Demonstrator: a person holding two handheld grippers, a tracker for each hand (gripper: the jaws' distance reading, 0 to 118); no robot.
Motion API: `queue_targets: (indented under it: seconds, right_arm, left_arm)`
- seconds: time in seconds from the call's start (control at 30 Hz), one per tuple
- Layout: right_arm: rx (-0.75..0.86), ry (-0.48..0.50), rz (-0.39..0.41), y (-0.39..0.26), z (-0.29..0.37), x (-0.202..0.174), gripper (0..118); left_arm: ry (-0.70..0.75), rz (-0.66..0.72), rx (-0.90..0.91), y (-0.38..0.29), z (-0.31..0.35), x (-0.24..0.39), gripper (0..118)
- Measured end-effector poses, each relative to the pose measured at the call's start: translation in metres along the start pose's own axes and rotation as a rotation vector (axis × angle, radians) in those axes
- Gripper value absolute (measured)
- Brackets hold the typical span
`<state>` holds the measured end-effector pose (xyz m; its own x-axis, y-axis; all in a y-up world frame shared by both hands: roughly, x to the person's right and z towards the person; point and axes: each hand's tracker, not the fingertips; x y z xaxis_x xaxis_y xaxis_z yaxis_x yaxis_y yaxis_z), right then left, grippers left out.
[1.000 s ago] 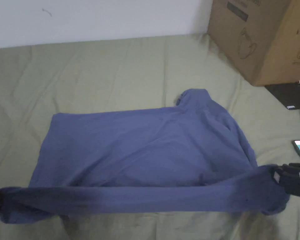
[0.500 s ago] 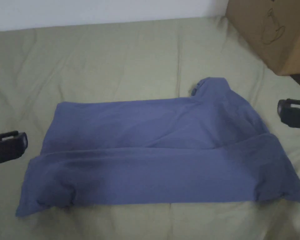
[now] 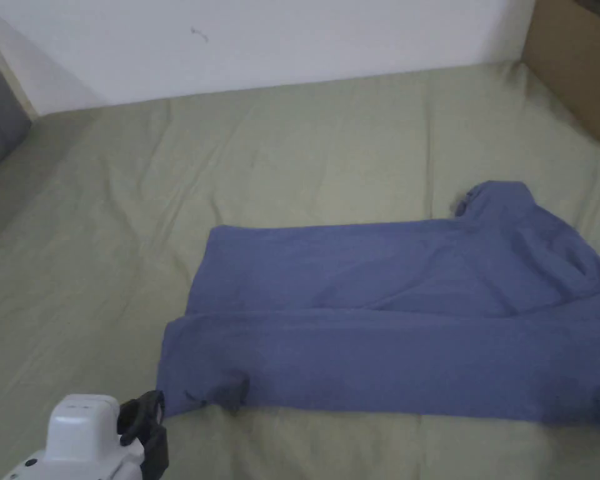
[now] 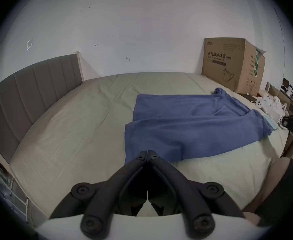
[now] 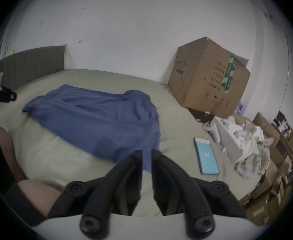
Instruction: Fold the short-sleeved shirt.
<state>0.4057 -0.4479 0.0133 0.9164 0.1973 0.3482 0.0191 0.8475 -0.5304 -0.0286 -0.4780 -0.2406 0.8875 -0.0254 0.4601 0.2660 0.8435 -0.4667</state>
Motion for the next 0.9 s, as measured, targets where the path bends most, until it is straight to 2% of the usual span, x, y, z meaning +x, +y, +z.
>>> queue_targets:
  seconds: [0.1, 0.13, 0.17, 0.2, 0.23, 0.27, 0.33, 0.37, 0.4, 0.43, 0.47, 0.5, 0.6, 0.63, 0.67, 0.7, 0.73, 0.8, 0.87, 0.9]
  right_arm:
    - [-0.008, -0.016, -0.025, -0.003, 0.004, -0.002, 6]
    - [-0.009, -0.012, -0.040, -0.002, 0.004, -0.002, 6]
    - [-0.007, -0.013, -0.047, -0.001, 0.003, -0.002, 6]
    - [-0.007, -0.016, -0.048, 0.000, 0.002, -0.003, 6]
    - [-0.009, -0.015, -0.051, 0.002, 0.000, -0.002, 6]
    - [-0.013, -0.012, -0.054, 0.004, -0.003, -0.002, 6]
    - [-0.023, 0.000, -0.056, 0.007, -0.008, -0.002, 6]
    - [-0.026, 0.004, -0.054, 0.007, -0.011, -0.003, 6]
    - [-0.028, 0.006, -0.052, 0.008, -0.014, -0.002, 6]
    - [-0.031, 0.009, -0.048, 0.008, -0.018, -0.001, 6]
    - [-0.033, 0.007, -0.045, 0.009, -0.023, 0.000, 6]
    - [-0.045, 0.007, -0.047, 0.007, -0.028, 0.002, 6]
    - [-0.102, -0.011, -0.083, 0.006, -0.053, 0.013, 7]
    - [-0.143, -0.010, -0.095, 0.000, -0.065, 0.021, 11]
    - [-0.187, 0.003, -0.095, -0.002, -0.075, 0.027, 33]
    - [-0.221, 0.003, -0.108, -0.003, -0.085, 0.031, 88]
    - [-0.256, 0.016, -0.115, -0.004, -0.097, 0.036, 118]
    - [-0.218, 0.051, -0.143, -0.011, -0.111, 0.046, 117]
    - [-0.281, 0.027, -0.108, -0.011, -0.126, 0.053, 112]
    - [-0.314, 0.043, -0.109, -0.024, -0.140, 0.053, 88]
  left_arm:
    - [0.033, 0.003, -0.042, 0.004, -0.032, -0.013, 0]
    - [0.028, 0.014, -0.040, 0.004, -0.043, -0.016, 8]
    - [0.020, 0.028, -0.063, 0.006, -0.059, -0.023, 38]
    - [0.018, 0.036, -0.122, 0.005, -0.074, -0.025, 92]
    - [0.024, 0.031, -0.198, 0.004, -0.087, -0.024, 110]
    - [0.033, 0.009, -0.196, 0.001, -0.096, -0.023, 106]
    - [0.028, 0.009, -0.280, 0.001, -0.106, -0.022, 84]
    - [-0.017, 0.041, -0.275, -0.001, -0.104, -0.021, 69]
    - [0.005, 0.036, -0.209, 0.001, -0.098, -0.018, 51]
    - [0.004, -0.007, -0.183, 0.002, -0.091, -0.013, 18]
    - [-0.037, -0.026, -0.165, 0.002, -0.089, -0.008, 6]
    - [-0.002, -0.048, -0.160, 0.003, -0.086, -0.002, 6]
    - [-0.026, -0.059, -0.163, 0.003, -0.081, -0.001, 6]
    - [-0.025, -0.040, -0.155, 0.004, -0.079, -0.005, 6]
    - [-0.025, -0.023, -0.154, 0.005, -0.078, -0.009, 6]
    - [-0.025, 0.007, -0.156, 0.008, -0.073, -0.009, 6]
    - [-0.033, 0.029, -0.158, 0.009, -0.073, -0.012, 6]
    - [-0.038, 0.024, -0.162, 0.011, -0.073, -0.014, 6]
    - [-0.037, -0.014, -0.163, 0.016, -0.070, -0.010, 6]
    - [-0.034, -0.035, -0.159, 0.017, -0.069, -0.008, 6]
